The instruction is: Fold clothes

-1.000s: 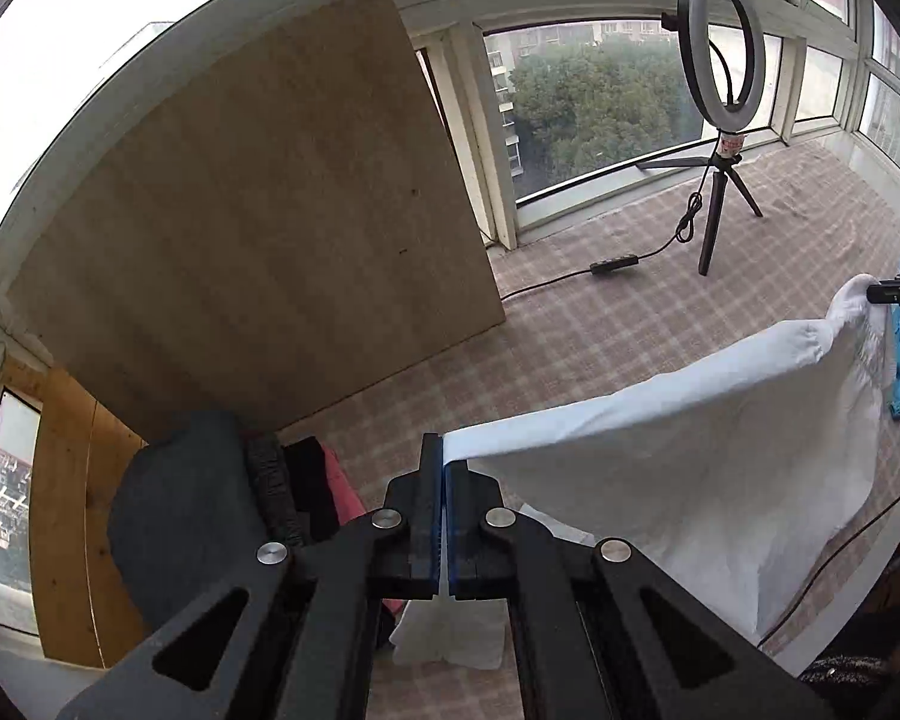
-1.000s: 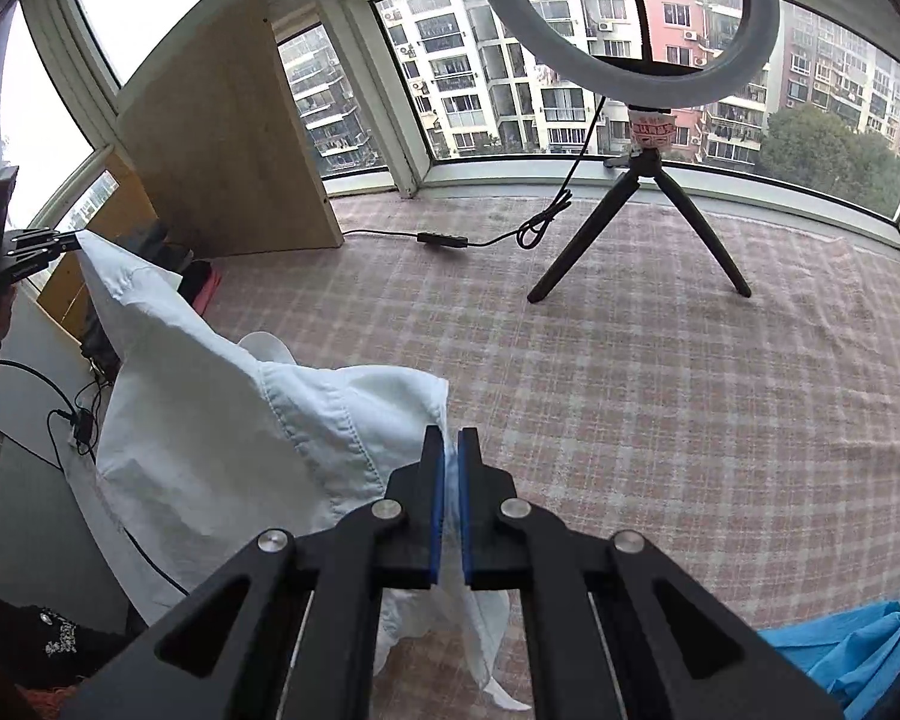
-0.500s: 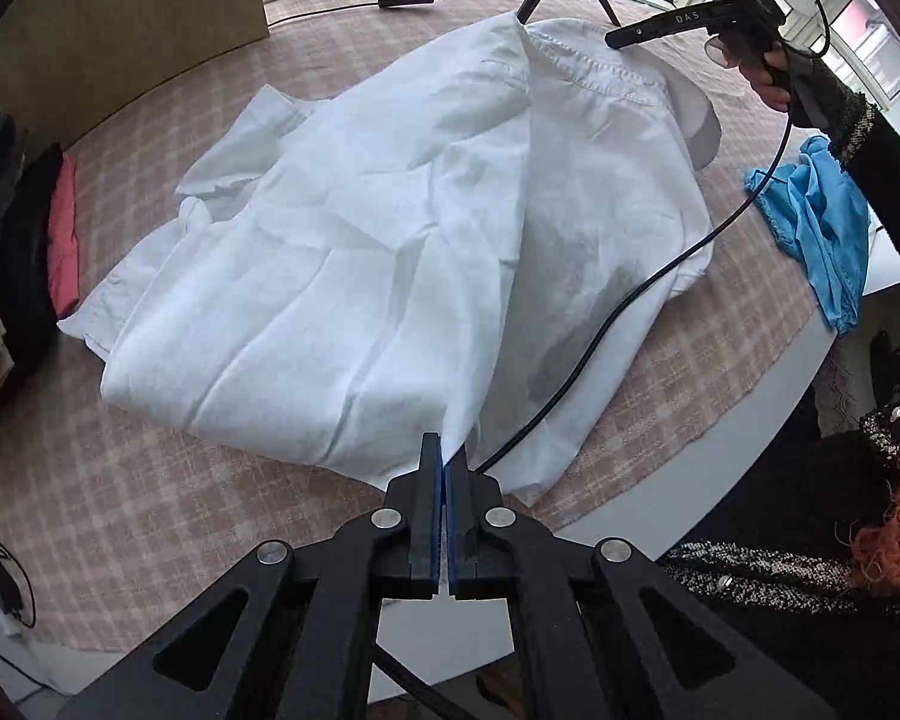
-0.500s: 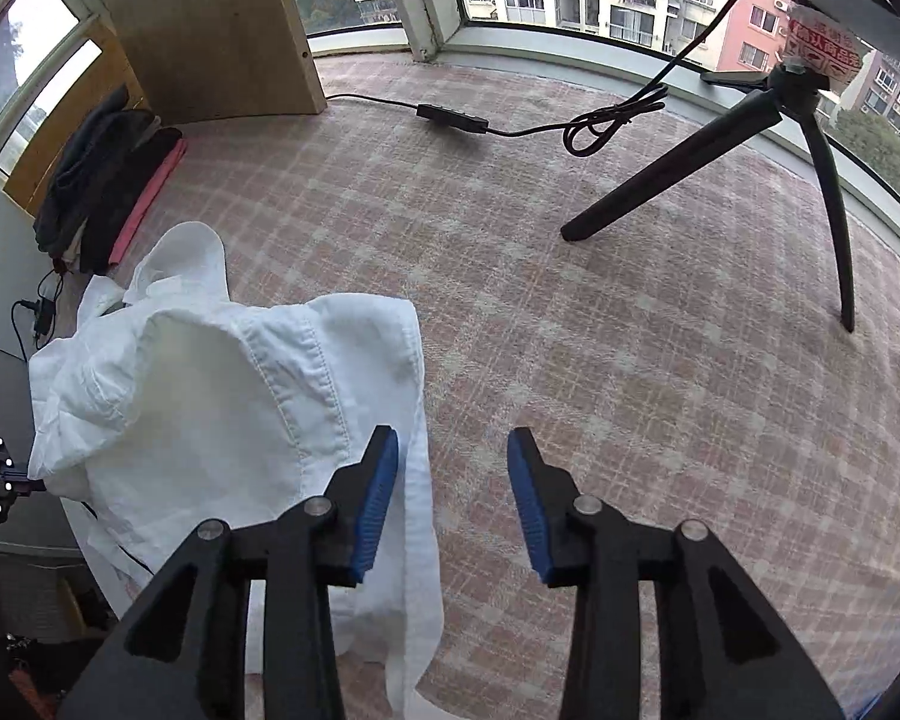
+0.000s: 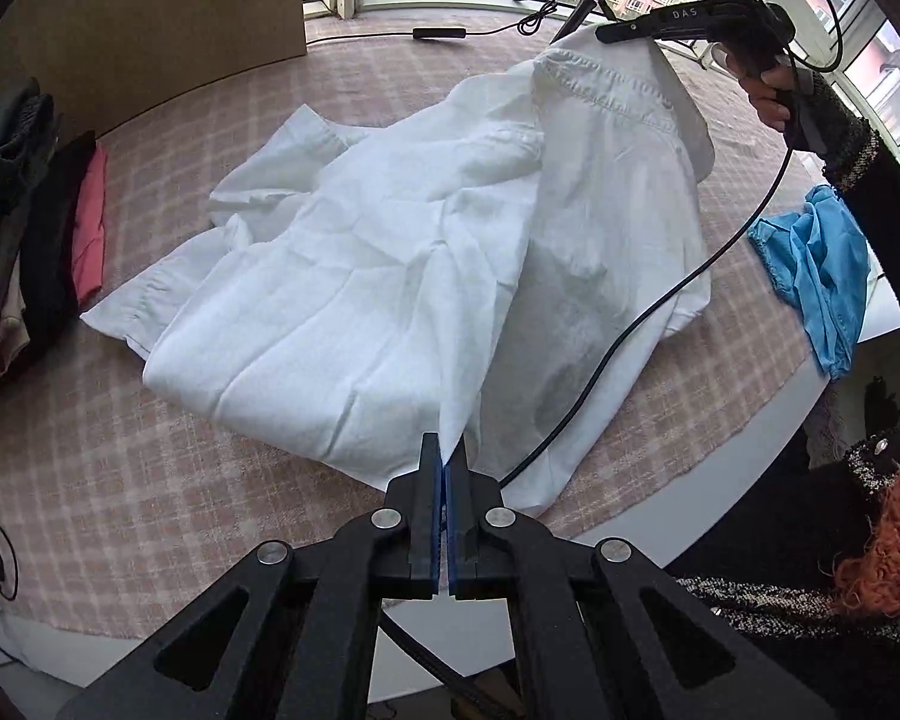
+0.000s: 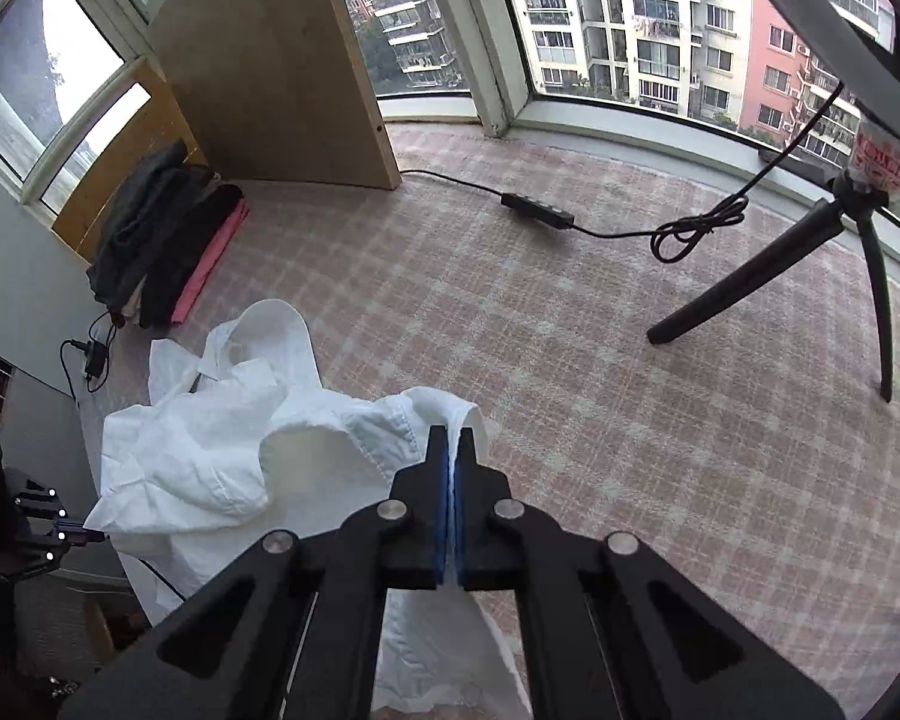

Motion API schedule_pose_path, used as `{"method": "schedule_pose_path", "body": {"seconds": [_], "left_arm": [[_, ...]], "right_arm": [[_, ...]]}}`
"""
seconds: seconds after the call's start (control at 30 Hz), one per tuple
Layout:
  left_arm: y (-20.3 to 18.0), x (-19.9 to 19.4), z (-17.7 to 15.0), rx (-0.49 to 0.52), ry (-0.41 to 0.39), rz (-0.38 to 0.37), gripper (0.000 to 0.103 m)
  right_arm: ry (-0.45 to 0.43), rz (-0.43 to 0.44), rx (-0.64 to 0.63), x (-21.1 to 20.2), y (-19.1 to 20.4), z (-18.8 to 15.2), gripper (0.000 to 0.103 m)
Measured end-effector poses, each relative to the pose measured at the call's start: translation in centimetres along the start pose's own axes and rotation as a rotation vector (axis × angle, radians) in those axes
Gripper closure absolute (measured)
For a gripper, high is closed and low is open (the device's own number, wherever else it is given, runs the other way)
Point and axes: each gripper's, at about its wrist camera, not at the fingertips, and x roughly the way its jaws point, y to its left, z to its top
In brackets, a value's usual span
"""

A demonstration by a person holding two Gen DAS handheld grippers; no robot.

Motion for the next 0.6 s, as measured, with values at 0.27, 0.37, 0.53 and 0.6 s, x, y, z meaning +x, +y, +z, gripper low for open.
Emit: {"method": "schedule_pose_path", "body": {"seconds": [0.27,0.37,0.53,0.6], "left_arm": [[0.3,-3.6,1.4,0.076,-0.179,-0.091,0.103],[1.0,-6.4,2.8,0.114,-0.278,-0.101,0.103],[3.9,-13.3,5.5,0.143,-0.473,-0.064,0.103],[5.3,-15.8,6.6,0.16,-0.534,-0.044,0.103]], "right_arm": [[-0.309,-0.241,-0.246,-20.8,15.4,10.5,0.102],[-0.398,-0.354,-0.313,-27.1,21.6,13.3,0.102],[-0.54,-0.493,-0.374,-36.1,30.2,14.9,0.102],[-0.573,-0.554,-0.379,-38.8,32.6,14.6,0.102]]}}
